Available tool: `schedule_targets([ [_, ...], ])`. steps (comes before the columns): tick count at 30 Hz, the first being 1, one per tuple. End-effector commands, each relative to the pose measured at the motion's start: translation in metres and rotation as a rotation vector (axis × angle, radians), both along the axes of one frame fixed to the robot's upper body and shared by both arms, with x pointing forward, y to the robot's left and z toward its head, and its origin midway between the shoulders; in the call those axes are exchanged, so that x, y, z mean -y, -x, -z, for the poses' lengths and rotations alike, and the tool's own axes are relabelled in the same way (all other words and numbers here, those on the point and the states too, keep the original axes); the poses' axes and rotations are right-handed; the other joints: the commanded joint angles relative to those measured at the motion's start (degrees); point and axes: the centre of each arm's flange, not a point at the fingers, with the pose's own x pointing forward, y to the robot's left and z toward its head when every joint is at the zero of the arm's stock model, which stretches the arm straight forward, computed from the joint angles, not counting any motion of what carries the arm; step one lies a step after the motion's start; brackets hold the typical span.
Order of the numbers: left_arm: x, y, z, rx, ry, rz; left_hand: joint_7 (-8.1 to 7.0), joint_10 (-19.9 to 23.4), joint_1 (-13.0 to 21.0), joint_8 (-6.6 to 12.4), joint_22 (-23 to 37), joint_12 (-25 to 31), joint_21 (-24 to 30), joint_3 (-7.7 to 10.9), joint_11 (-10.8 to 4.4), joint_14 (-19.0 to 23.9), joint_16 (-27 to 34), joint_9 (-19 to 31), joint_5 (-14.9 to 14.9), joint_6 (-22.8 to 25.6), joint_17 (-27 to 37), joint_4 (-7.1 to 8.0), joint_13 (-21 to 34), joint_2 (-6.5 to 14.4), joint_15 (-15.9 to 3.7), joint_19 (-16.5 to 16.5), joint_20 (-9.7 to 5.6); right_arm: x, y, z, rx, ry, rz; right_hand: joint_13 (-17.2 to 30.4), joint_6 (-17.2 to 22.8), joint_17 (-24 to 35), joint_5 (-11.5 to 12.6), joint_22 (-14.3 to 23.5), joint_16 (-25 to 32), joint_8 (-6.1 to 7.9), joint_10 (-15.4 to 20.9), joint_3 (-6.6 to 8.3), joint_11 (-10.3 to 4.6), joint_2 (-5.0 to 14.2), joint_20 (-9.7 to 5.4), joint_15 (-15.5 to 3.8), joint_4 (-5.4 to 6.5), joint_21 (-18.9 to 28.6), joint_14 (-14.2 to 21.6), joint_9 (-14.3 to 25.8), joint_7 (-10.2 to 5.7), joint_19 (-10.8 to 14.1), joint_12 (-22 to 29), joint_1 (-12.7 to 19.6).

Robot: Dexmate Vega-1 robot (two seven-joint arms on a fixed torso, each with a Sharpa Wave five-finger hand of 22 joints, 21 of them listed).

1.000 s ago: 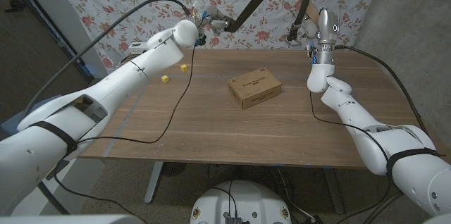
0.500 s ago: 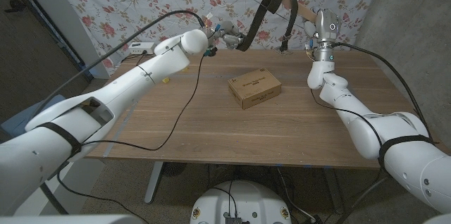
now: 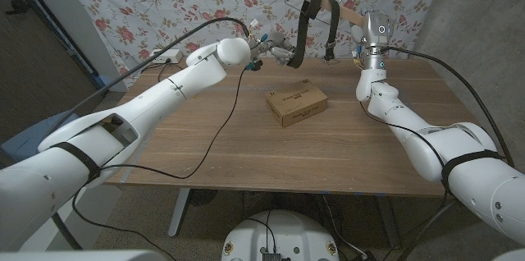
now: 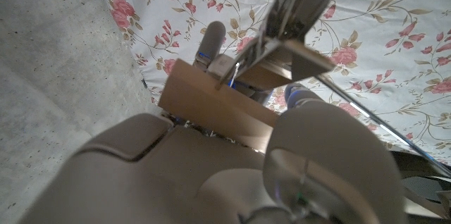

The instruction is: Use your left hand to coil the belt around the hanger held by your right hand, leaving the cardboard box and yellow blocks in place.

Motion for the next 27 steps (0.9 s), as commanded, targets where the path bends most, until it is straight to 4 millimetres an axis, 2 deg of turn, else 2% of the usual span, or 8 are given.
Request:
schedule_targets([
  [1, 0.019, 0.02, 0.008, -0.019, -0.019, 0.106, 2.59, 1.2, 1.8, 0.02, 0.0, -0.1, 0.3, 0.01, -1.08, 0.2, -0.3, 0.2, 0.2, 3.0, 0.0, 0.05, 0.4, 1.2, 0.01, 0.0, -3.19, -0.011, -0.014, 0.011, -0.08, 0.057, 0.108, -0.2, 0.5, 0.1, -0.2, 0.3, 0.1, 0.52, 0.5, -0.3, -0.08, 1.18, -4.46, -4.46, 0.13, 0.3, 0.3, 0.1, -0.03, 0.3, 0.3, 1.3],
  [7, 0.021, 0.029, 0.001, -0.058, 0.067, 0.215, 2.54, 1.4, 1.9, -0.01, 0.0, -0.3, 0.3, -0.13, -1.02, 0.4, -0.3, 0.3, 0.1, 2.9, 0.1, 0.11, 0.3, 1.2, -0.08, 0.0, -3.18, -0.02, -0.023, 0.024, -0.125, 0.106, 0.152, 0.4, 0.5, 0.1, -0.3, 0.3, 0.2, 0.5, 0.1, -0.39, 0.05, 1.15, -4.47, -4.47, 0.17, 0.4, 0.3, 0.1, -0.12, 0.1, 0.9, 1.4],
  [8, 0.021, 0.029, 0.001, -0.058, 0.068, 0.217, 2.61, 1.5, 1.9, -0.02, 0.0, -0.3, 0.3, -0.15, -1.14, 0.4, -0.3, 0.4, 0.1, 2.8, 0.3, 0.19, 0.3, 1.2, -0.25, 0.0, -3.18, -0.02, -0.023, 0.024, -0.125, 0.106, 0.152, -0.6, 0.5, 0.1, -0.3, 0.3, 0.2, 0.51, 0.5, -0.41, 0.13, 1.18, -4.45, -4.48, 0.19, 0.4, 0.4, 0.0, -0.28, 0.1, 0.3, 1.4],
  [17, 0.018, 0.043, -0.016, -0.079, 0.175, 0.333, 2.67, 1.4, 2.1, -0.05, 0.0, -0.5, 0.3, -0.31, -1.34, 0.5, -0.5, 0.6, 0.0, 2.7, 0.3, 0.27, 0.7, 1.2, -0.18, 0.1, -3.18, -0.031, -0.024, 0.037, -0.135, 0.17, 0.181, 0.0, 0.5, 0.1, -0.4, 0.2, 0.1, 0.45, 0.1, -0.55, 0.11, 1.13, -4.48, -4.43, 0.26, 0.5, 0.0, -0.1, -0.24, -0.2, 0.6, 1.5],
  [27, 0.011, 0.066, -0.04, 0.012, 0.278, 0.405, 2.45, 1.6, 2.3, -0.15, 0.0, -0.8, 0.4, -0.57, -1.23, 0.7, -0.6, 0.5, -0.2, 2.8, 0.3, 0.36, 0.6, 1.4, -0.08, 0.1, -3.27, -0.039, -0.022, 0.049, -0.138, 0.234, 0.187, 0.2, 0.4, 0.1, -0.4, 0.2, 0.1, 0.38, -0.2, -0.71, -0.12, 1.15, -4.46, -4.46, 0.32, 0.5, -0.2, -0.2, -0.17, -0.4, 0.8, 1.6],
])
